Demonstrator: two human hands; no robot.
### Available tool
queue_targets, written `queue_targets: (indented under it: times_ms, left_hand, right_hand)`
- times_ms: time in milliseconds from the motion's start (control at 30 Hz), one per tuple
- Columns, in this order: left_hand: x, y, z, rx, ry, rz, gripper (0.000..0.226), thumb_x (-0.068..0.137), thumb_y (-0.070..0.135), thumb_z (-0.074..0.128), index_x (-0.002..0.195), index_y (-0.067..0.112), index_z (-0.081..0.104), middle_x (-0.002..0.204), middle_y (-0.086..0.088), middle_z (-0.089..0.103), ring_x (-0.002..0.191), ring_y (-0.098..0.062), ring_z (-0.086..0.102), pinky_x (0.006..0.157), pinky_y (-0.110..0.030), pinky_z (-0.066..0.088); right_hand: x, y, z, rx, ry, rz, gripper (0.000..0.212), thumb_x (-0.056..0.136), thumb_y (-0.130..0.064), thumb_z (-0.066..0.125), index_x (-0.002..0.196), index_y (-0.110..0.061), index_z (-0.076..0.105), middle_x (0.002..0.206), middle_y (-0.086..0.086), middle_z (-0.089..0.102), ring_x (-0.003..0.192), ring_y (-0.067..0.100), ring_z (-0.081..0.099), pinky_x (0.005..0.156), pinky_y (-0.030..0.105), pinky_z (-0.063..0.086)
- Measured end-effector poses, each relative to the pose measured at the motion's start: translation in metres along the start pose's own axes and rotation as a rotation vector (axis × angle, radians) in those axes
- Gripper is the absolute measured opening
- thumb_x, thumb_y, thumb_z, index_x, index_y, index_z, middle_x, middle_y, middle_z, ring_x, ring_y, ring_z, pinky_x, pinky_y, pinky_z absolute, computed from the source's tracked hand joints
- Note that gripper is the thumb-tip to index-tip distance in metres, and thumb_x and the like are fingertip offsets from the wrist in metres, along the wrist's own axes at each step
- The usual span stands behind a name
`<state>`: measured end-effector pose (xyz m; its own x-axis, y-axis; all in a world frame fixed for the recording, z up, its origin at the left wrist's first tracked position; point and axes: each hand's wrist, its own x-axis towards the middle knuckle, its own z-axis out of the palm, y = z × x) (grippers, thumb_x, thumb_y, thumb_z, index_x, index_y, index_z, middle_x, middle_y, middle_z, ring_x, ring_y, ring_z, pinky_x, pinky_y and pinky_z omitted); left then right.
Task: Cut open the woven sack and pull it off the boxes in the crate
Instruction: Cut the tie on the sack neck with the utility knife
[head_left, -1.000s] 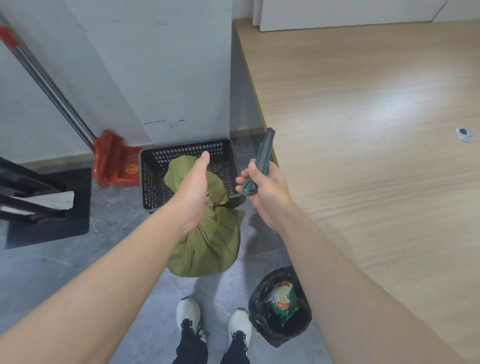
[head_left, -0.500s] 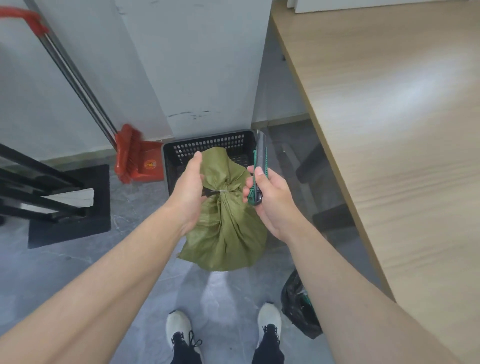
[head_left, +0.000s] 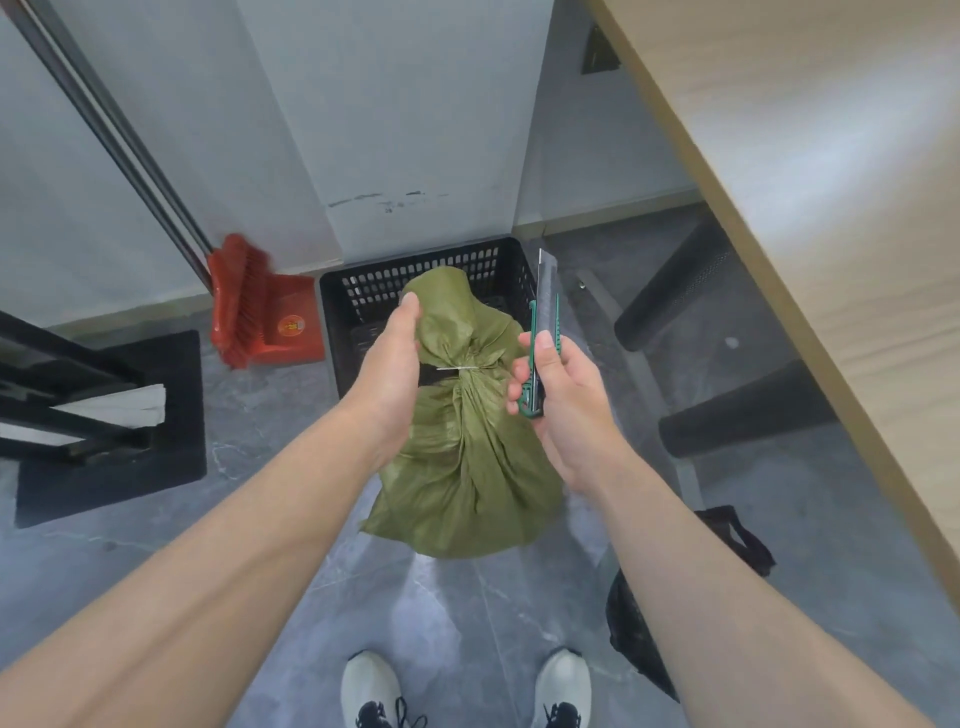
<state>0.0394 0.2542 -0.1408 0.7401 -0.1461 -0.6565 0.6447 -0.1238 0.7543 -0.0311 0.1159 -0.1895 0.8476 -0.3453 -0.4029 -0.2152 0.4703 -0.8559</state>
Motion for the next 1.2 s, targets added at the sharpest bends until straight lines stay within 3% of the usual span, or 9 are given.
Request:
queue_targets:
  times_ms: [100, 200, 333, 467, 600, 733, 900, 1000, 1200]
  left_hand:
    - [0.026, -0.038, 0.014, 0.002, -0.017, 0.050, 0.053, 0.108, 0.053, 0.031, 0.146, 0.023, 0.053, 0.157, -0.006, 0.045, 0.144, -0.015, 0.036, 0.102, -0.032, 0.026]
    - [0.062, -0.076, 0.023, 0.044, -0.008, 0.117, 0.052, 0.110, 0.048, 0.030, 0.150, 0.022, 0.051, 0.156, -0.003, 0.047, 0.145, -0.018, 0.039, 0.111, -0.035, 0.029]
    - [0.118, -0.126, 0.021, 0.398, 0.132, 0.425, 0.026, 0.104, 0.026, 0.054, 0.127, 0.021, 0.067, 0.114, 0.013, 0.066, 0.107, -0.007, 0.063, 0.085, -0.023, 0.048]
    - [0.168, -0.168, 0.013, 0.713, 0.272, 0.670, 0.021, 0.095, 0.014, 0.066, 0.113, 0.020, 0.076, 0.111, 0.003, 0.070, 0.086, -0.016, 0.068, 0.085, -0.034, 0.057]
    - [0.204, -0.193, 0.009, 0.786, 0.294, 0.812, 0.023, 0.093, 0.015, 0.070, 0.115, 0.018, 0.075, 0.118, -0.003, 0.068, 0.099, -0.022, 0.070, 0.098, -0.042, 0.055]
    - [0.224, -0.204, 0.011, 0.788, 0.310, 0.875, 0.023, 0.092, 0.016, 0.074, 0.115, 0.016, 0.076, 0.111, 0.000, 0.065, 0.092, -0.018, 0.067, 0.096, -0.032, 0.052]
    - [0.237, -0.212, 0.010, 0.890, 0.397, 0.851, 0.018, 0.091, 0.030, 0.076, 0.109, 0.028, 0.076, 0.108, 0.000, 0.066, 0.114, -0.030, 0.050, 0.093, -0.038, 0.036]
    - [0.239, -0.214, 0.010, 0.826, 0.366, 0.816, 0.011, 0.089, 0.032, 0.078, 0.099, 0.032, 0.075, 0.112, -0.003, 0.059, 0.120, -0.033, 0.045, 0.103, -0.043, 0.037]
    - [0.234, -0.218, 0.007, 0.726, 0.224, 0.952, 0.009, 0.094, 0.024, 0.073, 0.089, 0.029, 0.066, 0.102, 0.008, 0.061, 0.102, -0.018, 0.061, 0.100, -0.046, 0.049]
  right_hand:
    - [0.024, 0.033, -0.025, -0.065, -0.007, -0.062, 0.024, 0.111, -0.029, 0.044, 0.109, -0.009, 0.056, 0.069, -0.001, 0.052, 0.058, 0.015, 0.048, 0.052, 0.029, 0.043]
    - [0.049, 0.066, -0.048, -0.098, -0.034, -0.113, 0.025, 0.110, -0.032, 0.044, 0.108, -0.011, 0.058, 0.069, -0.002, 0.052, 0.059, 0.015, 0.049, 0.054, 0.031, 0.044]
    - [0.075, 0.106, -0.067, -0.072, -0.030, -0.145, 0.039, 0.110, -0.038, 0.041, 0.120, -0.005, 0.059, 0.074, 0.004, 0.056, 0.060, 0.017, 0.053, 0.057, 0.032, 0.047]
    - [0.097, 0.144, -0.078, -0.089, -0.011, -0.219, 0.037, 0.111, -0.036, 0.041, 0.116, -0.006, 0.064, 0.080, 0.012, 0.069, 0.068, 0.025, 0.063, 0.064, 0.041, 0.056]
    - [0.112, 0.171, -0.088, -0.172, 0.045, -0.306, 0.028, 0.107, -0.030, 0.054, 0.105, -0.002, 0.057, 0.081, 0.008, 0.072, 0.065, 0.024, 0.066, 0.058, 0.039, 0.057]
    - [0.122, 0.193, -0.099, -0.376, 0.056, -0.412, 0.026, 0.098, -0.023, 0.068, 0.106, -0.010, 0.047, 0.077, 0.010, 0.069, 0.057, 0.019, 0.057, 0.058, 0.034, 0.047]
    - [0.122, 0.207, -0.107, -0.727, 0.118, -0.531, 0.021, 0.097, -0.053, 0.062, 0.097, -0.033, 0.056, 0.074, 0.002, 0.070, 0.057, 0.011, 0.057, 0.059, 0.031, 0.045]
    - [0.122, 0.205, -0.111, -0.951, 0.198, -0.590, 0.026, 0.094, -0.059, 0.060, 0.097, -0.033, 0.060, 0.080, -0.008, 0.069, 0.077, 0.013, 0.066, 0.070, 0.037, 0.053]
    - [0.114, 0.198, -0.121, -1.275, 0.253, -0.634, 0.028, 0.086, -0.066, 0.060, 0.099, -0.042, 0.060, 0.077, -0.012, 0.065, 0.080, 0.019, 0.062, 0.065, 0.036, 0.050]
